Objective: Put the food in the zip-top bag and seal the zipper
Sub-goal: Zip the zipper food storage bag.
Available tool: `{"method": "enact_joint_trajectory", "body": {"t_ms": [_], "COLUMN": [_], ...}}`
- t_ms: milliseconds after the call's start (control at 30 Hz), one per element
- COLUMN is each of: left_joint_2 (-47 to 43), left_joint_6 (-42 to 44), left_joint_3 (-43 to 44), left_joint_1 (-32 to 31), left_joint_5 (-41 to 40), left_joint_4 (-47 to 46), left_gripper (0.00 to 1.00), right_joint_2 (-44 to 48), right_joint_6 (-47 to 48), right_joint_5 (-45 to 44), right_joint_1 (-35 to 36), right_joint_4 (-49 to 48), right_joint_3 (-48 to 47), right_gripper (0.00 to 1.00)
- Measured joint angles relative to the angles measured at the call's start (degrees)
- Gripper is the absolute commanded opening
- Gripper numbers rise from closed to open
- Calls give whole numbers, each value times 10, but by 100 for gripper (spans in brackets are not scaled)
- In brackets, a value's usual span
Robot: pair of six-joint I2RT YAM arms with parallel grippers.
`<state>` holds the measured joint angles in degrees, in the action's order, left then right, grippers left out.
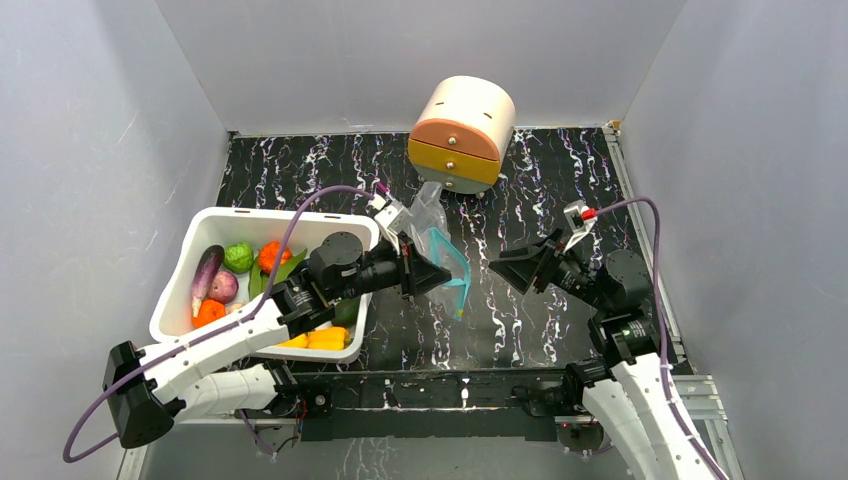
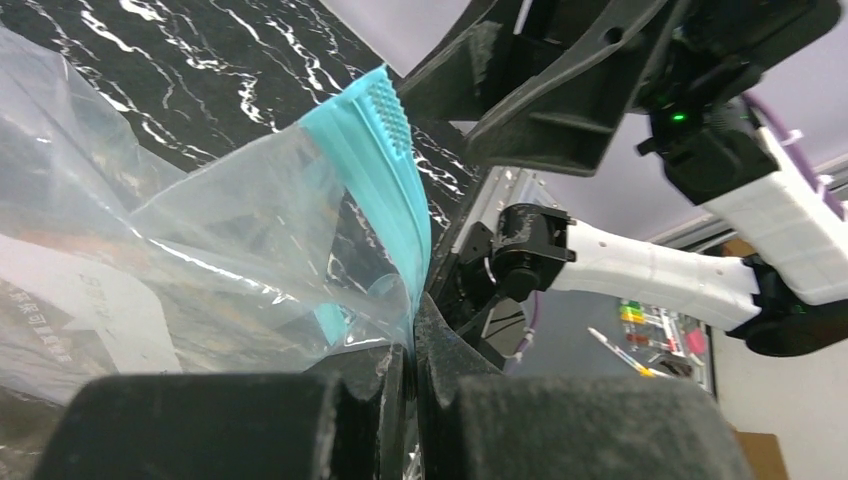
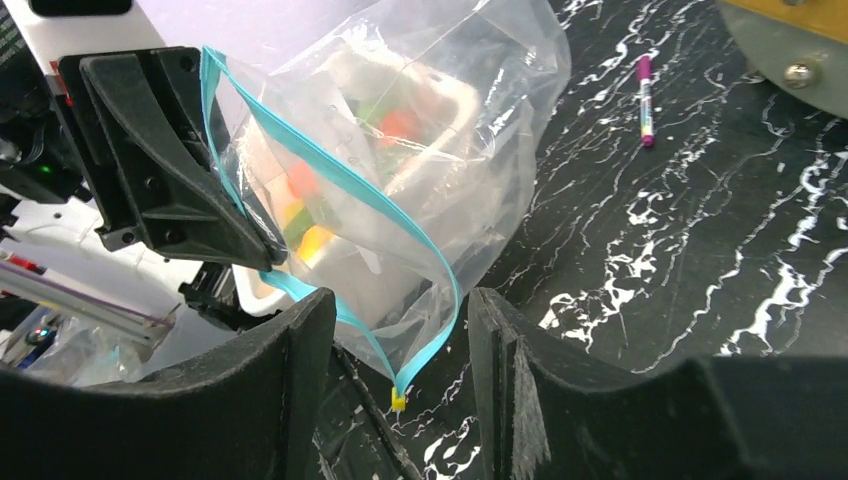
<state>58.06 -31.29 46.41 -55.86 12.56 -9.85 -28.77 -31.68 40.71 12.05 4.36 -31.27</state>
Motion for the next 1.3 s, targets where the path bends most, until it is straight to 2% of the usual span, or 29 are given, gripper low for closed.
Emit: {"method": "enact_joint_trajectory", "body": {"t_ms": [300,700,967,1233,1300], "left_joint_2": [17,36,37,41,45], "left_joint_6": [-44,-65,-79,-79,-79], "left_joint_3": [1,15,15,15,16], "left_joint_1": [0,0,0,0,0], "left_joint_5": [49,98,107,112,114], "left_joint_4": [-33,-70,-91,-94,-91], "left_gripper": [0,0,0,0,0], "right_joint_2": [-24,-52,-50,-61,-63], "right_joint_6": [-27,-36,-43,-49,-56], "right_joint_5": [39,58,57,54,52], "right_joint_1": [3,21,31,40,42], "right_joint_4": [-78,-137,-157,-183,-191], "right_joint_3": [48,82,103,105,105], "right_gripper": [46,47,40,37,32]}}
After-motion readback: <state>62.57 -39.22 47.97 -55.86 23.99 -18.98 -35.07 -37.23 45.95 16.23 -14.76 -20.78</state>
